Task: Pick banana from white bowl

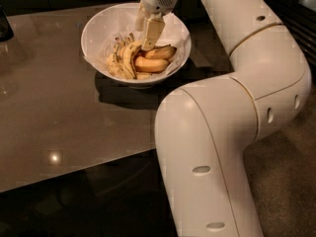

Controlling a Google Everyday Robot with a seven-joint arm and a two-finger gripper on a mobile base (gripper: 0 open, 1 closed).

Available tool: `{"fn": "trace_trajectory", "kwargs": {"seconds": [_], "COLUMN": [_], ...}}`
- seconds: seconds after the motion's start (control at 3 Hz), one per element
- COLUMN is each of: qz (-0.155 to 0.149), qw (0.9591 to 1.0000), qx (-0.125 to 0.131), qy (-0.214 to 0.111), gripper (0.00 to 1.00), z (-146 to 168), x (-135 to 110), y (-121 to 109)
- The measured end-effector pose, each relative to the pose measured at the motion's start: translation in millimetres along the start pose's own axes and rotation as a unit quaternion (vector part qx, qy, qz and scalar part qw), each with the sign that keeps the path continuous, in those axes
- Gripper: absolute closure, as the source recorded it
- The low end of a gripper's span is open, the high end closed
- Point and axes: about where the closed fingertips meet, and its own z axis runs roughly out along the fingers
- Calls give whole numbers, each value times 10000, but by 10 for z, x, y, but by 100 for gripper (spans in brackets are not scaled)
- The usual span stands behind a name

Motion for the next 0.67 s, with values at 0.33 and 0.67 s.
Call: {"fn": "trace_trajectory", "kwargs": {"seconds": [0.33, 0.67], "qz": [41, 63], "qw": [10000, 9999], "qx": [-54, -103], "qy": [-27, -51], "gripper": [42, 45], "z": [40, 83], "x": [4, 18], "y": [9, 14]}}
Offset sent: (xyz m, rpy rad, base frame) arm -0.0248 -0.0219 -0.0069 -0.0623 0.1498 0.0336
